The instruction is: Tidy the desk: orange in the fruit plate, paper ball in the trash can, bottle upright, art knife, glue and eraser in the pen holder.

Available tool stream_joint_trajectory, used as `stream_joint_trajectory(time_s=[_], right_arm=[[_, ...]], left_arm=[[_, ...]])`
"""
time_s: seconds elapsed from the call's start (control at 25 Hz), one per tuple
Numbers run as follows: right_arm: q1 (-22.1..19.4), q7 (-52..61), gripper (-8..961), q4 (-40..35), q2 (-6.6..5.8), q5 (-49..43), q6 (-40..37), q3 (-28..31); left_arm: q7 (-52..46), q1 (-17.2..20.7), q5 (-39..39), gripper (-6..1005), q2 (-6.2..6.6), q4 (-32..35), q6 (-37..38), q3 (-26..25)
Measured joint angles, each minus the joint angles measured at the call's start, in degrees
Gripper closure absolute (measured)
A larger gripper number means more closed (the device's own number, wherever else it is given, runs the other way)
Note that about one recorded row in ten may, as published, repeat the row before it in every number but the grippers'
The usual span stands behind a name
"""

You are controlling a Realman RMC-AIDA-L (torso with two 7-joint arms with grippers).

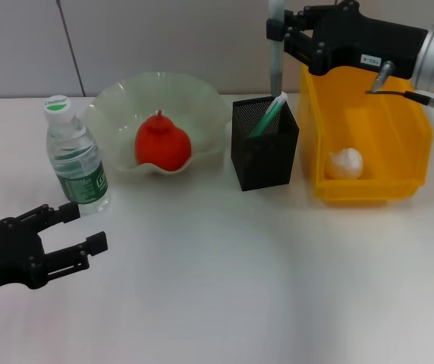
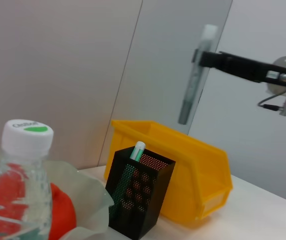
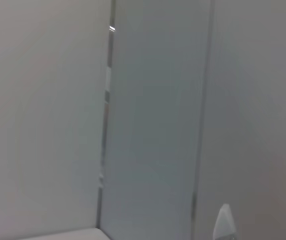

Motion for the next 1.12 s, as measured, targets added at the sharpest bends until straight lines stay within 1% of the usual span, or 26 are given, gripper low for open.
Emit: stream_joint_trajectory(time_s=[0.2, 0.44, 0.56, 0.68, 0.84, 1.12], right_arm=[[1.48, -1.88, 816, 4.25, -0.16, -0.1, 6.16, -0.88], [3.22, -4.62, 816, 10.12, -0.23, -0.13, 11.3, -2.8], [3.73, -5.85, 816, 11.67, 0.0, 0.01, 14.1, -4.09], [4.14, -7.25, 816, 12.92, 0.31, 0.25, 15.98, -4.37], [4.65, -7.25, 815, 14.0, 0.4, 0.46, 17.9, -4.15], [4.88, -5.98, 815, 15.06, 0.52, 0.53, 18.27, -4.38]], left_arm=[[1.2, -0.53, -0.04, 165, 0.06, -0.79, -0.01, 0.29], [0.5, -1.14, -0.06, 165, 0.17, -0.85, 0.83, 0.21], [0.45, -1.26, -0.07, 165, 0.19, -0.86, 0.95, 0.09], [0.43, -1.47, -0.07, 165, 0.24, -0.88, 0.95, 0.15], [0.41, -1.84, -0.05, 165, 0.23, -0.92, 0.89, 0.29], [0.39, -2.71, 0.24, 165, 0.25, -1.58, 0.56, 0.28]])
